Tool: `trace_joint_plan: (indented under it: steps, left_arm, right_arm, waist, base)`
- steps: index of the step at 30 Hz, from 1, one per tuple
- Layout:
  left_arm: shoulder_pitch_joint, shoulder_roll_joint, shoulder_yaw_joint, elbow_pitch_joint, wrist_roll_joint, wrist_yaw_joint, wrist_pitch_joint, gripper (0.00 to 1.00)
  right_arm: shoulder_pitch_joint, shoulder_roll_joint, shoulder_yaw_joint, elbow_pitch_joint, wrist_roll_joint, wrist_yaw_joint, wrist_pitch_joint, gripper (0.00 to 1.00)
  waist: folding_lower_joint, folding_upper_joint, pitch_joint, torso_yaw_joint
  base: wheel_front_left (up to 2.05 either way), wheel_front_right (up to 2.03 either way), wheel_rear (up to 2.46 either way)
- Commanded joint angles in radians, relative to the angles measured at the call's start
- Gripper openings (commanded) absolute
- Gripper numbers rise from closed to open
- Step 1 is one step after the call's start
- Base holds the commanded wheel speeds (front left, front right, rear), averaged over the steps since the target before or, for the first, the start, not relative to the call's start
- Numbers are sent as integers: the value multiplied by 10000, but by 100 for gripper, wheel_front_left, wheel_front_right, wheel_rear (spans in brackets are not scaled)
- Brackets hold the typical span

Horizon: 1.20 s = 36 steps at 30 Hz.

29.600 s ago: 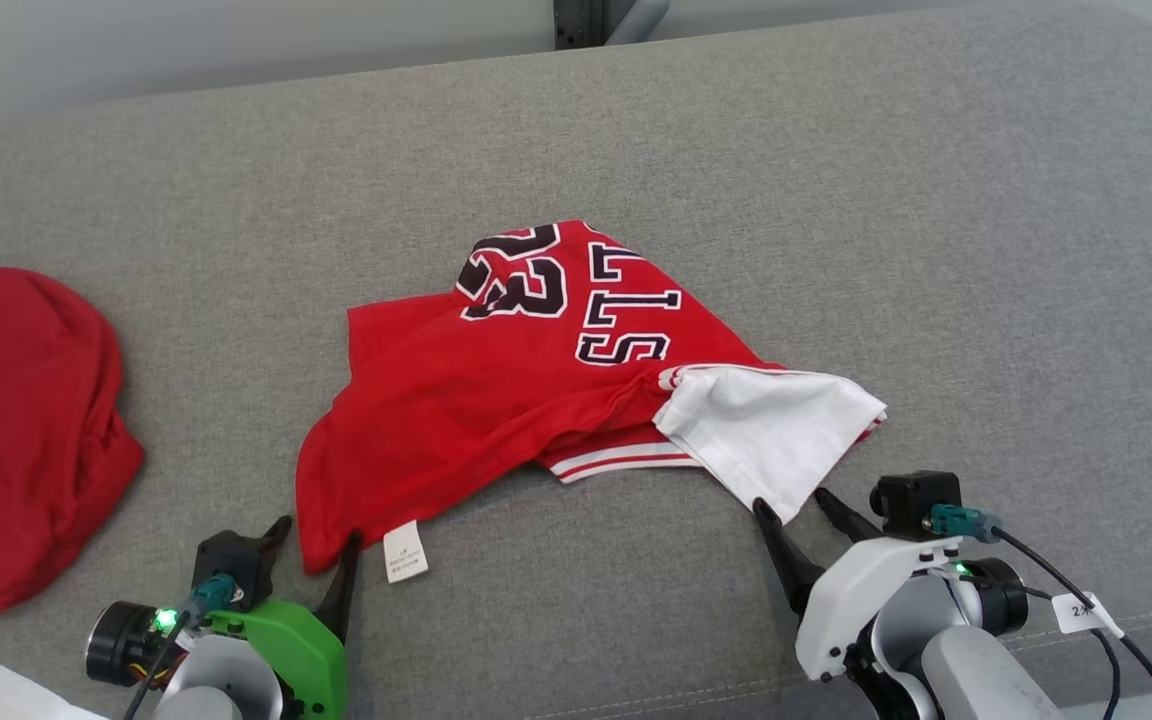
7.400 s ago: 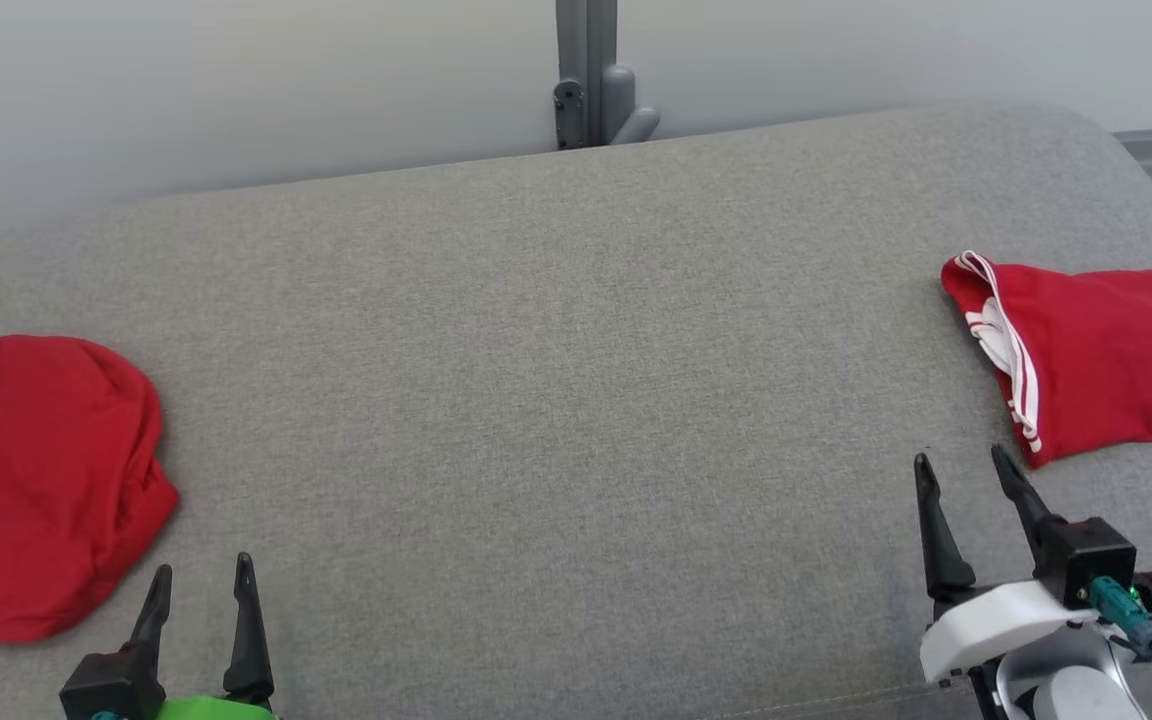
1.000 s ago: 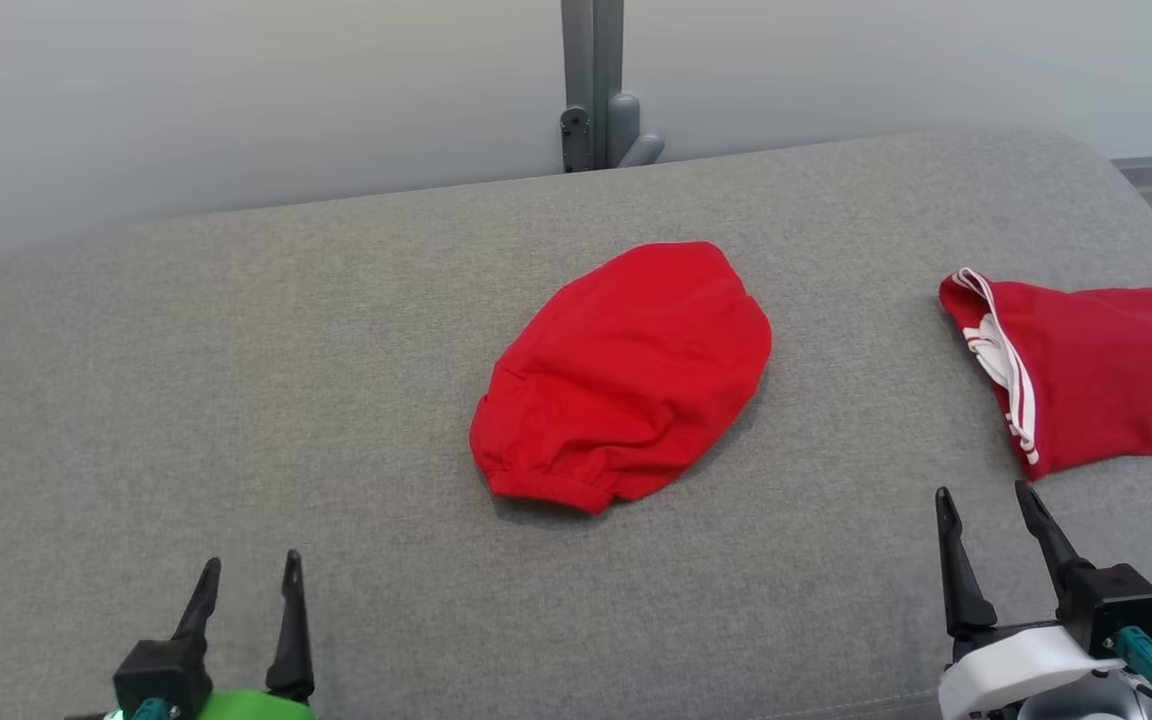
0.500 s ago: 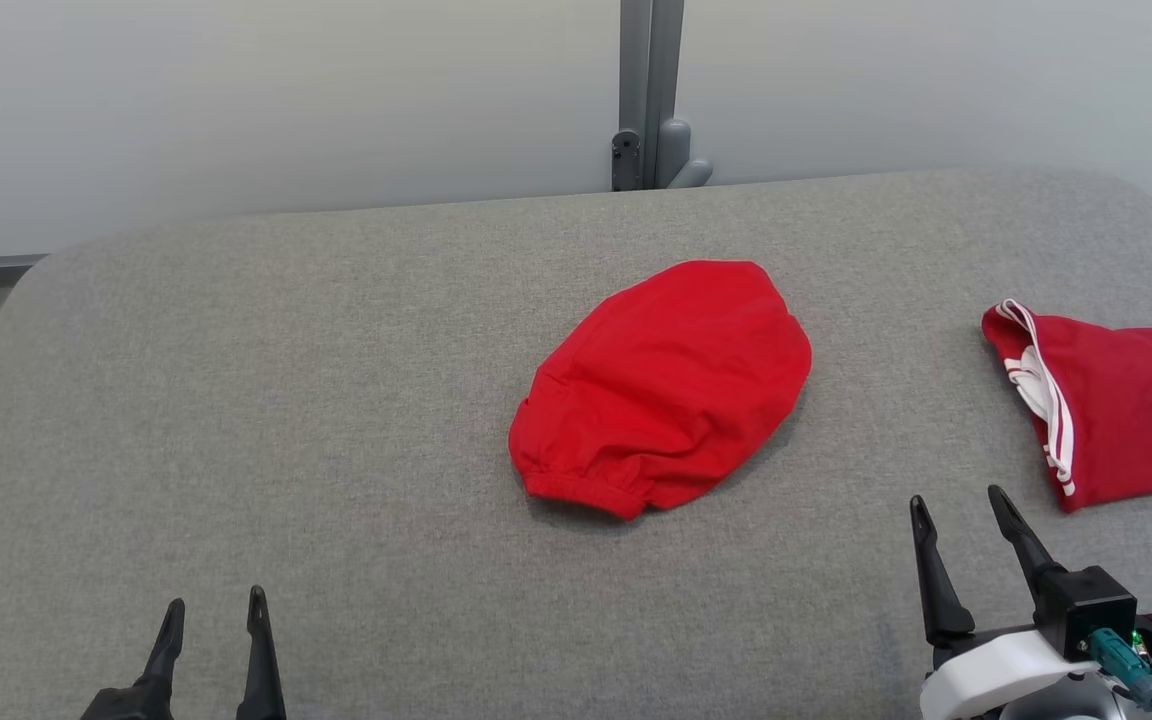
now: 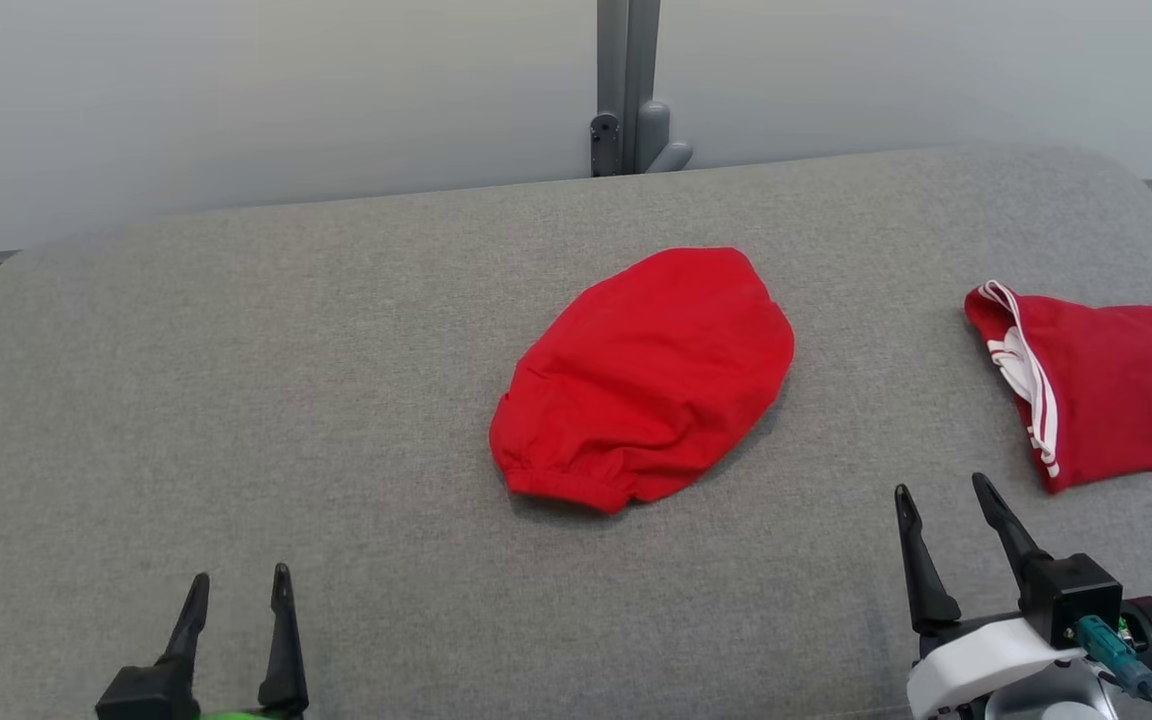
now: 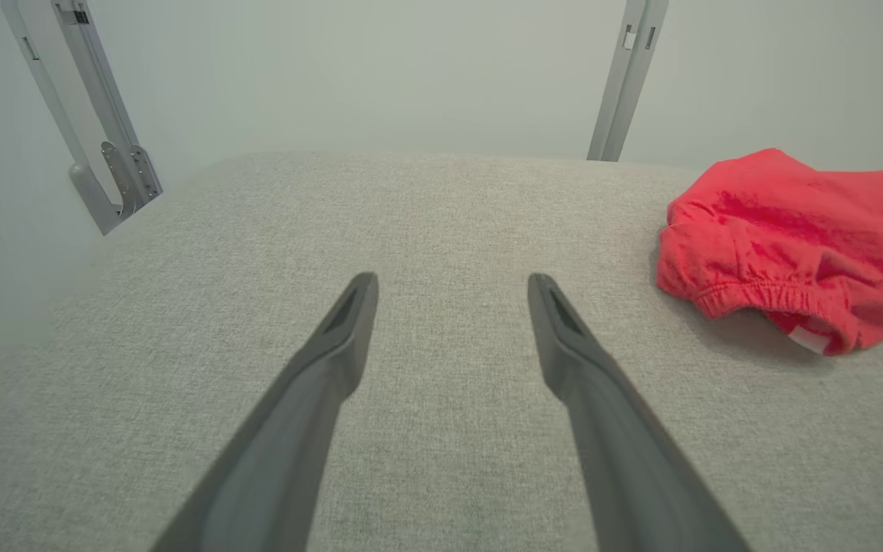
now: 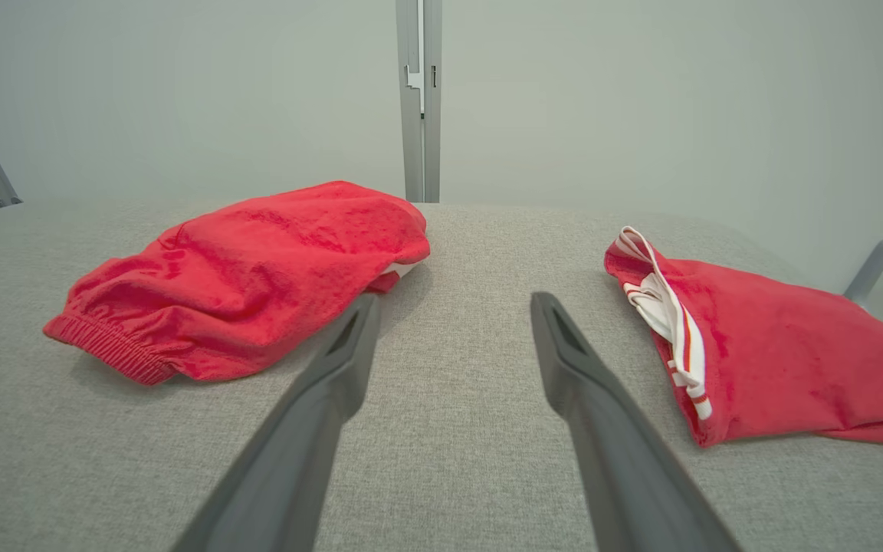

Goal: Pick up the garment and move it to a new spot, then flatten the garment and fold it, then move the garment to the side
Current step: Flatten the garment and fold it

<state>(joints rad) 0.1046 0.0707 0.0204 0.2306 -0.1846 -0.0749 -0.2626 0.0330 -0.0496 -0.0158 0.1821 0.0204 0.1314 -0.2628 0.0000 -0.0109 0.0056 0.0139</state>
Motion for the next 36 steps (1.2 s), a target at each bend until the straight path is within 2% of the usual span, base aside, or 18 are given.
trace_joint_plan:
  steps: [1, 3, 7, 10, 12, 17, 25, 33, 34, 36]
  left_arm:
    - [-239, -58, -79, -82, 15, -76, -24, 100]
    - [-354, -110, -367, -77, -142, -229, -23, 100]
    - [-782, -165, -1555, 386, -611, -472, 64, 100]
    - [-1260, -165, -2324, 680, -1582, -539, 457, 100]
    - [-1613, -181, -2914, 845, -1775, -549, 704, 100]
    - [-2406, -165, -3688, 1680, -2356, -555, 1346, 100]
    - [-3285, -144, -3821, 2883, -2448, -553, 980, 100]
    - [-3839, -111, -4006, 3536, -2521, -553, 622, 100]
    - [-3886, -113, -4074, 3619, -2530, -555, 626, 64]
    - [-4022, -118, -4197, 3763, -2537, -558, 585, 9]
  right_arm:
    - [-117, -18, 29, -23, -37, -15, -28, 100]
    - [-247, -20, 56, -87, -55, -15, -28, 100]
    - [-445, -17, 115, -199, -43, -15, -28, 100]
    - [-621, -18, 174, -233, 26, -15, -28, 100]
    - [-736, -17, 196, -281, 81, -15, -28, 100]
    - [-983, -14, 243, -381, 245, -15, -28, 100]
    - [-1206, -14, 257, -449, 580, -15, -28, 100]
    - [-1225, -12, 183, -421, 661, -15, -28, 100]
    - [-1238, -12, 181, -406, 673, -15, -28, 100]
    - [-1267, -12, 208, -381, 693, -15, -28, 100]
  waist:
    - [0, 109, 144, -196]
    - [0, 109, 281, -411]
    - [0, 109, 603, -888]
    - [0, 109, 887, -1270]
    - [0, 109, 1107, -1525]
    - [0, 109, 1594, -2072]
    - [0, 109, 2057, -2768]
    - [0, 109, 2146, -3012]
    - [0, 109, 2138, -3028]
    - [0, 109, 2118, -3054]
  base:
    - [0, 0, 0]
    - [0, 0, 0]
    - [0, 0, 0]
    - [0, 0, 0]
    - [0, 0, 0]
    - [0, 0, 0]
    - [0, 0, 0]
    - [0, 0, 0]
    - [0, 0, 0]
    - [0, 0, 0]
